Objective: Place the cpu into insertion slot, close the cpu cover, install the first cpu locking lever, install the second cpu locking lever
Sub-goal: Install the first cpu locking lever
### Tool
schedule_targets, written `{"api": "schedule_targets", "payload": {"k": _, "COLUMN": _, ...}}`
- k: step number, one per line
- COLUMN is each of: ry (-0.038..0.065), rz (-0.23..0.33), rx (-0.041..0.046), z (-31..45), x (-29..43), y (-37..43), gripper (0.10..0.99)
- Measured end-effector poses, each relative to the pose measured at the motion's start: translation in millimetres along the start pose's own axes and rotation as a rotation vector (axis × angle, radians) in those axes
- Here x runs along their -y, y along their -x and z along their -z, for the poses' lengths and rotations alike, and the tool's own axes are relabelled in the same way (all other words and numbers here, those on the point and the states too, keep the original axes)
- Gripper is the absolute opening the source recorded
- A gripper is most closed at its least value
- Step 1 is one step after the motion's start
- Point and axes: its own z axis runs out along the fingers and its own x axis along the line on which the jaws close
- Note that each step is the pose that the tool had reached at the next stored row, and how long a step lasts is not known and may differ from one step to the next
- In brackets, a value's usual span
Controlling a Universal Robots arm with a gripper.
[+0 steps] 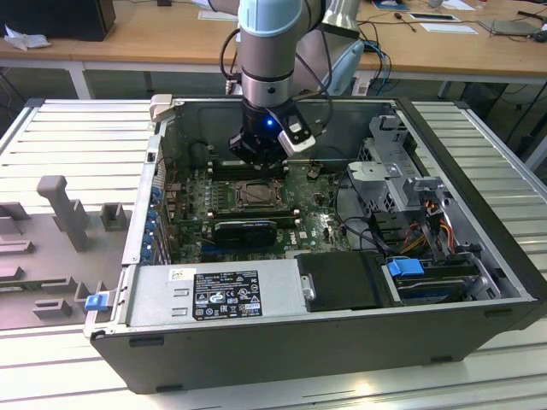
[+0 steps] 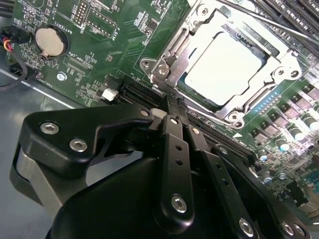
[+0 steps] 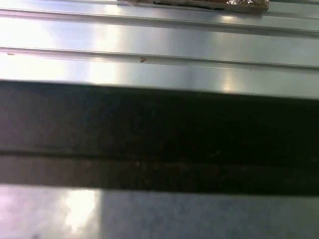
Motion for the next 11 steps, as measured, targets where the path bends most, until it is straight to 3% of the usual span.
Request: {"api": "schedule_targets", "payload": {"k": 11, "ry": -0.001, "rz": 0.000, "rx": 0.0005, "z": -3.7, "x": 0.1, "y": 0.1, "gripper": 0.106}}
